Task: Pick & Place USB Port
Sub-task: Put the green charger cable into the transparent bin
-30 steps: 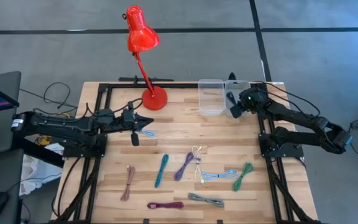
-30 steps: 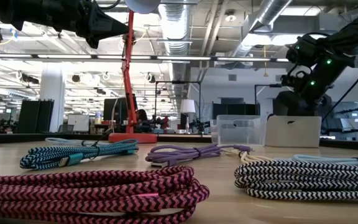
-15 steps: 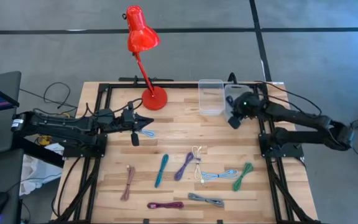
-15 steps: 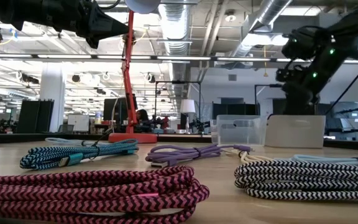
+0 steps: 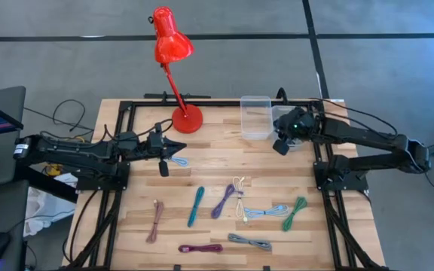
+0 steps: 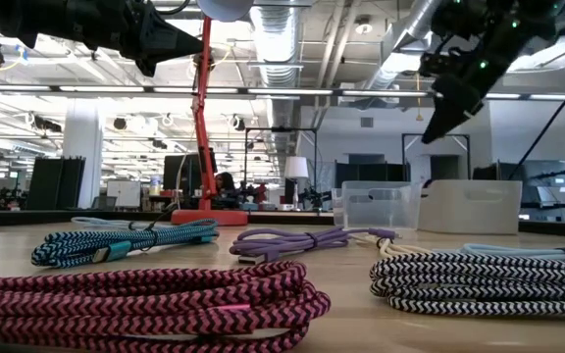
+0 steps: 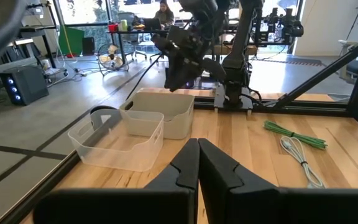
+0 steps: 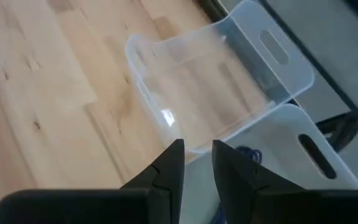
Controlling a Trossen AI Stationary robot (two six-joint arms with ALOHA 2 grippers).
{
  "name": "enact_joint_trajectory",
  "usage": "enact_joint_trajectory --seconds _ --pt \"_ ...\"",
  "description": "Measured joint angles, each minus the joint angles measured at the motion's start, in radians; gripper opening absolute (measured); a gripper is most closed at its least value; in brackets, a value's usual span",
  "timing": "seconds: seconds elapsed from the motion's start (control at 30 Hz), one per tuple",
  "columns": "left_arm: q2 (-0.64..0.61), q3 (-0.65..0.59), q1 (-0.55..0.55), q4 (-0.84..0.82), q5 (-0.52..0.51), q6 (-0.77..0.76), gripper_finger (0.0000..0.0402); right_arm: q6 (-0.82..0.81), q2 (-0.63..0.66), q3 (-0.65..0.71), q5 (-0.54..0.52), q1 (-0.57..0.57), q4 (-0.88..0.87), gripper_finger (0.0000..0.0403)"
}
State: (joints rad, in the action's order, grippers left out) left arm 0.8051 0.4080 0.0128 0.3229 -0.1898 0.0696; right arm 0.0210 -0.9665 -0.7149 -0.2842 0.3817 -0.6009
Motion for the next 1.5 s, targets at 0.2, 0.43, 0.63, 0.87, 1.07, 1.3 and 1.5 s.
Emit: enact_joint_trajectory --seconds 0.2,0.43,0.63,0.87,1.07,1.3,1.5 --pt "0.000 0.000 0.000 0.000 0.000 0.000 0.0006 -0.070 0.000 -0.040 0.095 -0.056 -0.155 0.0075" --pt "0.000 0.000 0.000 0.000 0.000 0.000 0.0006 -0.107 0.000 -0.069 0.227 -0.201 -0.262 0.0075" --pt "0.000 0.000 0.000 0.000 0.000 0.000 0.0006 -0.230 -0.003 -0.070 0.307 -0.343 -0.321 0.0075" --pt "0.000 0.000 0.000 0.000 0.000 0.000 0.0006 -0.288 -0.003 -0.070 0.337 -0.516 -0.327 0.0075" --pt "0.000 0.000 0.000 0.000 0.000 0.000 0.0006 -0.380 -0.003 -0.070 0.344 -0.634 -0.326 0.0075" --pt "0.000 0.000 0.000 0.000 0.000 0.000 0.0006 -0.523 -0.003 -0.070 0.417 -0.777 -0.326 0.0061" --pt "0.000 0.000 0.000 0.000 0.000 0.000 0.0006 -0.582 -0.041 -0.070 0.418 -0.893 -0.338 0.0060"
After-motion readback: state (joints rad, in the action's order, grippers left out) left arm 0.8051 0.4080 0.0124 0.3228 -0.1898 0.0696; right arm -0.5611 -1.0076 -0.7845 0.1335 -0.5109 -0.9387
